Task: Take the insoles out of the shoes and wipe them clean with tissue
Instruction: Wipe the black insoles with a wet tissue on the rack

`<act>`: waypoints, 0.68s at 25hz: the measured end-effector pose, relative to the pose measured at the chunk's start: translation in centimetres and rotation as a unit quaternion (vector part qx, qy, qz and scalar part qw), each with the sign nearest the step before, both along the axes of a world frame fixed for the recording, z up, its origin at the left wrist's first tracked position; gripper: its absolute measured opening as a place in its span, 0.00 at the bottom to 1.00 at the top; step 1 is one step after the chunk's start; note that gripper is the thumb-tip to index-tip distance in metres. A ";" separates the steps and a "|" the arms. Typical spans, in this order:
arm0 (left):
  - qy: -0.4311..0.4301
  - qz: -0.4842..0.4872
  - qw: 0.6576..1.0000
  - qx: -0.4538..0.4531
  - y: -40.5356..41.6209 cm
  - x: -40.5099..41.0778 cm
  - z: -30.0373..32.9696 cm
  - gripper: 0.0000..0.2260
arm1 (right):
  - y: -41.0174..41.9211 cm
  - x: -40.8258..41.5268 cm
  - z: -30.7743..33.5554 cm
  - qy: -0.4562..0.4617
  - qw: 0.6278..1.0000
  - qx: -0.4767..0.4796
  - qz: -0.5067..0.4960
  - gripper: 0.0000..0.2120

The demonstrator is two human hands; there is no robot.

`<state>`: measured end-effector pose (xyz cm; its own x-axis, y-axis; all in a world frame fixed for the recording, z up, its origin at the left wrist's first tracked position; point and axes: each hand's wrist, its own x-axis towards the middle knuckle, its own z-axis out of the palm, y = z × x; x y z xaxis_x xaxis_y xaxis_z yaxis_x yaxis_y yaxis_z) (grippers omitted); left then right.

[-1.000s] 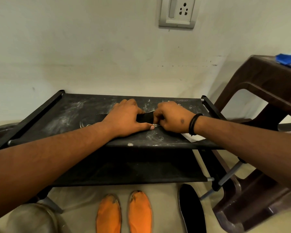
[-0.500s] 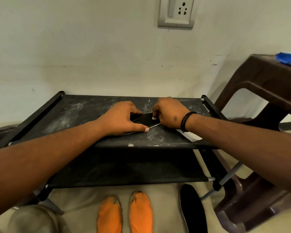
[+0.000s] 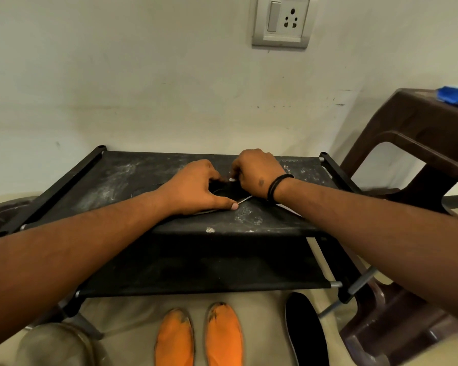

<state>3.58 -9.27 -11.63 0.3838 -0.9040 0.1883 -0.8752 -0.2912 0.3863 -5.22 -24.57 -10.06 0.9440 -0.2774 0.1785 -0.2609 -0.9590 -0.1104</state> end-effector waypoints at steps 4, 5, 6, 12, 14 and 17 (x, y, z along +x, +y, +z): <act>0.005 0.003 1.000 0.009 -1.4 0.5 0.2 0.32 | -2.2 0.2 0.5 -0.111 0.988 0.090 -0.051 0.11; 0.019 0.007 1.000 0.005 -2.0 0.6 0.2 0.33 | -2.4 -0.2 0.7 -0.132 0.985 0.100 -0.050 0.11; 0.030 0.016 0.999 0.006 -2.7 0.8 0.0 0.32 | -2.6 -0.6 0.9 -0.142 0.982 0.113 -0.051 0.12; 0.066 0.019 0.997 0.019 -5.7 -0.3 3.0 0.10 | -2.5 -4.6 3.9 -0.128 0.966 0.216 -0.063 0.14; 0.073 0.032 0.997 -0.019 -5.3 -0.8 5.5 0.09 | -2.3 -6.4 6.5 -0.140 0.942 0.298 -0.062 0.11; 0.081 0.076 0.987 -0.116 -3.6 -1.8 10.0 0.07 | -2.0 -8.9 10.1 -0.164 0.908 0.381 -0.066 0.08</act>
<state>1.79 -12.91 -1.60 0.5538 -0.7735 0.3084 -0.7495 -0.3017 0.5892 -14.13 -26.61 0.06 0.8248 -0.5443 0.1531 -0.2010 -0.5354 -0.8204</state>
